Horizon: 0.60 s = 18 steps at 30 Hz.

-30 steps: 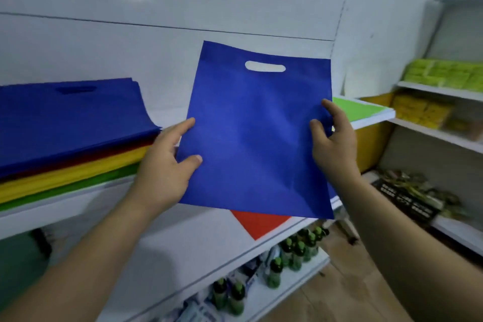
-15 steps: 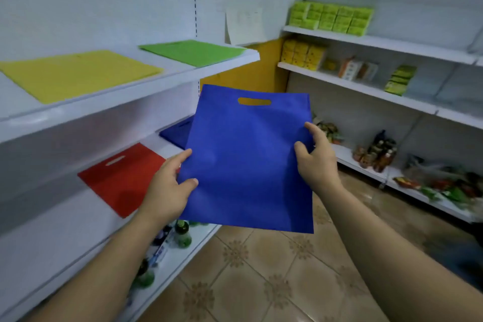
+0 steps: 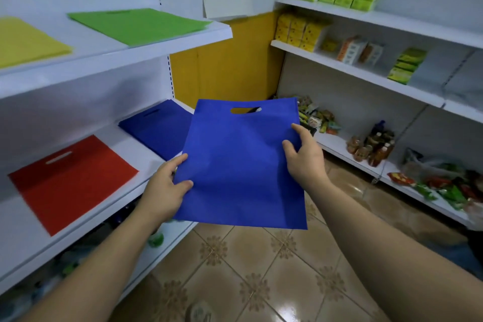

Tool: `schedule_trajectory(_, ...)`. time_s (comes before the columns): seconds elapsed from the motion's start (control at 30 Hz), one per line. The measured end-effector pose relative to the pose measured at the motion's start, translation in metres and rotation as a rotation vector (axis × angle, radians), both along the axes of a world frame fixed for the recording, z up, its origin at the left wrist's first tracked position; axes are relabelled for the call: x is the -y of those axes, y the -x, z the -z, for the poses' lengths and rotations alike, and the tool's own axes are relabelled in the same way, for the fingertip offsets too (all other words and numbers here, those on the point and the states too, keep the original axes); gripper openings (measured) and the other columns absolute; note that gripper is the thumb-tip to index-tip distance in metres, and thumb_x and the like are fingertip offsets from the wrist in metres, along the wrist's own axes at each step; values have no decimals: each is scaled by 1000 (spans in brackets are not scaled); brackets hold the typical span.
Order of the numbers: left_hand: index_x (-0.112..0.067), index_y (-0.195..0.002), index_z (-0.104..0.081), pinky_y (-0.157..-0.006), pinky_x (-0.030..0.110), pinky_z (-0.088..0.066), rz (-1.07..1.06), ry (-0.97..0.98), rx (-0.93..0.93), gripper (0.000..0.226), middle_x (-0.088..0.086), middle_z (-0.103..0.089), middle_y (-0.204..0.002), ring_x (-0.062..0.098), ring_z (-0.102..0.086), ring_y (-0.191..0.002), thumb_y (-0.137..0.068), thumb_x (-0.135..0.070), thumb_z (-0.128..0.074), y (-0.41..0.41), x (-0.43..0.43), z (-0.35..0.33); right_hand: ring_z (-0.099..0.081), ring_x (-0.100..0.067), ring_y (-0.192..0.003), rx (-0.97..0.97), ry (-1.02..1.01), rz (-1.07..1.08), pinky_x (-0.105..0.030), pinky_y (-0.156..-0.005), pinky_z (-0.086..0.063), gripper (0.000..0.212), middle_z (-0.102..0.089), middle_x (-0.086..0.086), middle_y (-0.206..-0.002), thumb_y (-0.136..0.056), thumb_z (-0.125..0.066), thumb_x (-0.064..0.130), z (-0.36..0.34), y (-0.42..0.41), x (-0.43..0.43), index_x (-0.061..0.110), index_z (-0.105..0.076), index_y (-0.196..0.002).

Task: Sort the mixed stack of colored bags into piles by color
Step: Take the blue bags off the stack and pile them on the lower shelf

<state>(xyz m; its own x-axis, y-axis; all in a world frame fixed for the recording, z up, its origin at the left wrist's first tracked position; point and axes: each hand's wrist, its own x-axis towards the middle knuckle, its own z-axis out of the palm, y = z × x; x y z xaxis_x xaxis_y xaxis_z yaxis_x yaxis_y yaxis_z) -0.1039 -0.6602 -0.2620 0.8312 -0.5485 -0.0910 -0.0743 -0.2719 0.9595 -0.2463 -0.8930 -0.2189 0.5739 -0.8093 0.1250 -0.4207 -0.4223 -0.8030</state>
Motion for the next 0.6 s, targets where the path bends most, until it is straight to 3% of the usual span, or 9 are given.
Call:
schedule_trajectory(0.13,-25,-139,-43,-82,34,-53,-49,11,-65,55,5,-54,-130,23,-61,-107,-91,0,-55,-44,33,14,-39,-17,-132,-44,-2,-40,-35,-108,-36,50,-39,4,-147,-98,-50,29,13,-59,39,25,-35,-145)
schedule_trajectory(0.4,-22,-141,-41,-103,44,-44,-102,-85,-63,59,3,-46,-140,22,-52,-120,-89,-2,-59,-142,81,37,-42,-19,-129,-144,-26,-152,-38,-107,-39,50,-41,1,-146,-98,-50,29,35,-181,104,23,-35,-145)
schedule_trajectory(0.6,-22,-142,-40,-102,33,-42,-257,-119,-126,59,0,-45,-140,17,-50,-119,-90,-1,-58,-178,91,52,-48,-20,-122,-207,23,-346,-34,-100,-39,47,-45,-2,-142,-98,-50,27,56,-260,125,18,-38,-143)
